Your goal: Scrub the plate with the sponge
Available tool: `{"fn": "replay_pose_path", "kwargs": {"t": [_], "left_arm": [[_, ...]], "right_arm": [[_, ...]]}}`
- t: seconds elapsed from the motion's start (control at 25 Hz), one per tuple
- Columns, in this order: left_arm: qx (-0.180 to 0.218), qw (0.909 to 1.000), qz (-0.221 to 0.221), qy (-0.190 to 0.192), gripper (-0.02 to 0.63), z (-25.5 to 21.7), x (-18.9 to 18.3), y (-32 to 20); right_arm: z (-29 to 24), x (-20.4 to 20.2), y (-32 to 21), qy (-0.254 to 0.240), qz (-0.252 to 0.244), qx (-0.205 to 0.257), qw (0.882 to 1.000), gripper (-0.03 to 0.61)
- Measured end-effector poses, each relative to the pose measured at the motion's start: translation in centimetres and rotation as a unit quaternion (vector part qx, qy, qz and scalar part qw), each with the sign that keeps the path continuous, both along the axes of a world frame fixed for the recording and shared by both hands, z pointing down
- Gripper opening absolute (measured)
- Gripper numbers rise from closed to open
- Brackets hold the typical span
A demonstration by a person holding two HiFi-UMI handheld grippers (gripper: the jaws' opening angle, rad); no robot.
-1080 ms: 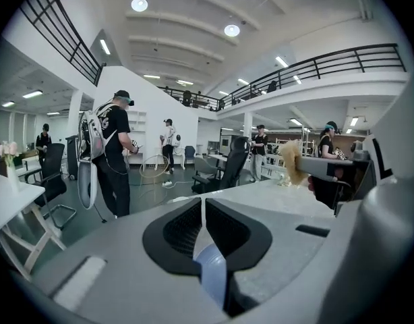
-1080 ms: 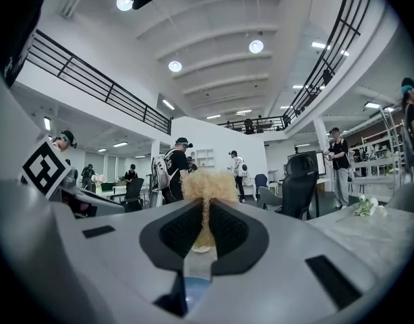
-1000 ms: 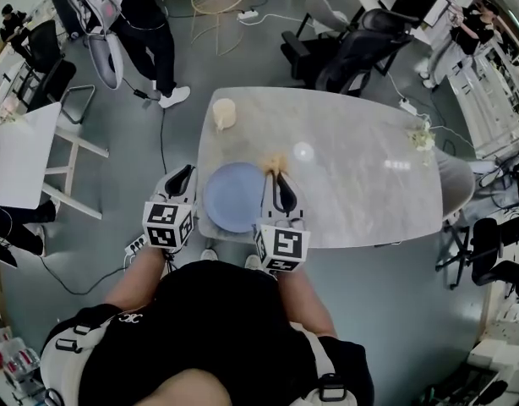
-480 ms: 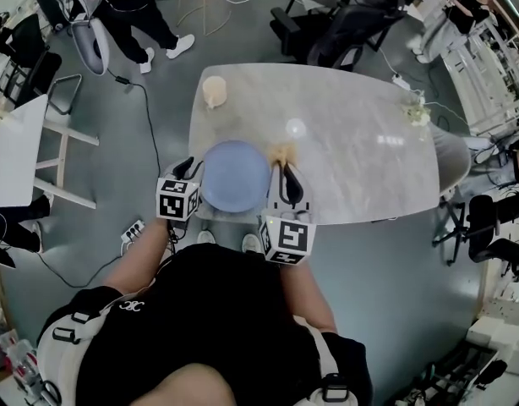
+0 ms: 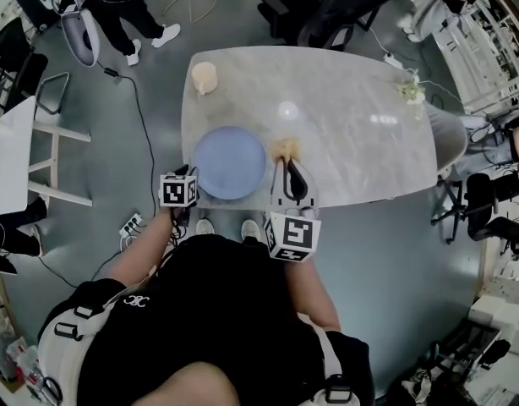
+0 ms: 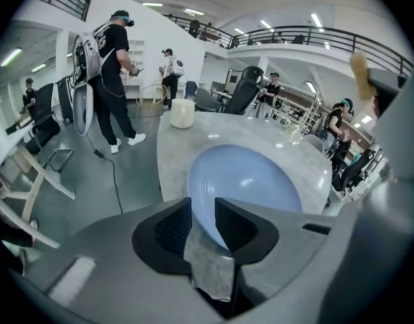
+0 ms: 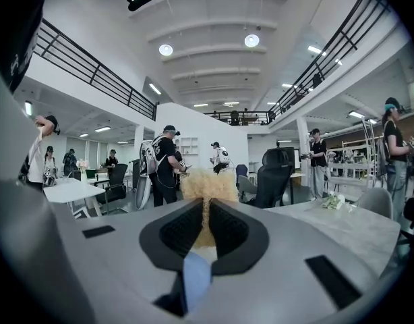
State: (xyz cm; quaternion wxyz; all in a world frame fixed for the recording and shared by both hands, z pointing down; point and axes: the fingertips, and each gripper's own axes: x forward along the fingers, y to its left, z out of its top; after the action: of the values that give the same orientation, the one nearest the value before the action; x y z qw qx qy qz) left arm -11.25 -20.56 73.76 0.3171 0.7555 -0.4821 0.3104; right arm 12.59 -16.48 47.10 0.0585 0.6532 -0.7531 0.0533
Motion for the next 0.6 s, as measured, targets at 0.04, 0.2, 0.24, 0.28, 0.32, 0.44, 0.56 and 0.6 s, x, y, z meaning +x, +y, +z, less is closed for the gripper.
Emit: {"fn": "replay_pose_path", "kwargs": {"t": [0.04, 0.2, 0.24, 0.28, 0.32, 0.44, 0.56, 0.6], "left_arm": [[-0.009, 1.0, -0.001, -0.001, 0.098, 0.5, 0.0, 0.0], [-0.032, 0.9993, 0.008, -0.015, 0.098, 2.3, 0.2, 0.1], [-0.039, 0.9991, 0.006, -0.012, 0.098, 2.6, 0.3, 0.1], [-0.049, 0.9988, 0.002, -0.008, 0.098, 3.0, 0.3, 0.3], [-0.059, 0.9982, -0.004, -0.002, 0.098, 3.5, 0.3, 0.4], [-0.089, 0.9955, -0.026, 0.018, 0.098, 4.7, 0.6, 0.6], [-0.12, 0.9902, -0.049, 0.051, 0.098, 5.7, 1.1, 1.0], [-0.129, 0.9878, -0.059, 0.065, 0.098, 6.0, 1.2, 1.1]], "right_arm": [[0.1, 0.1, 0.1, 0.002, 0.002, -0.002, 1.0, 0.031], [0.1, 0.6, 0.5, 0.01, 0.01, -0.003, 1.0, 0.031], [0.0, 0.7, 0.6, 0.011, 0.012, -0.002, 1.0, 0.031], [0.0, 0.9, 0.7, 0.012, 0.015, -0.002, 1.0, 0.032], [-0.1, 1.1, 0.7, 0.012, 0.019, -0.003, 1.0, 0.032], [0.0, 1.6, 0.8, 0.012, 0.026, -0.007, 1.0, 0.032], [0.1, 2.1, 1.0, 0.013, 0.03, -0.009, 0.999, 0.032], [0.1, 2.2, 1.1, 0.013, 0.03, -0.01, 0.999, 0.032]]}}
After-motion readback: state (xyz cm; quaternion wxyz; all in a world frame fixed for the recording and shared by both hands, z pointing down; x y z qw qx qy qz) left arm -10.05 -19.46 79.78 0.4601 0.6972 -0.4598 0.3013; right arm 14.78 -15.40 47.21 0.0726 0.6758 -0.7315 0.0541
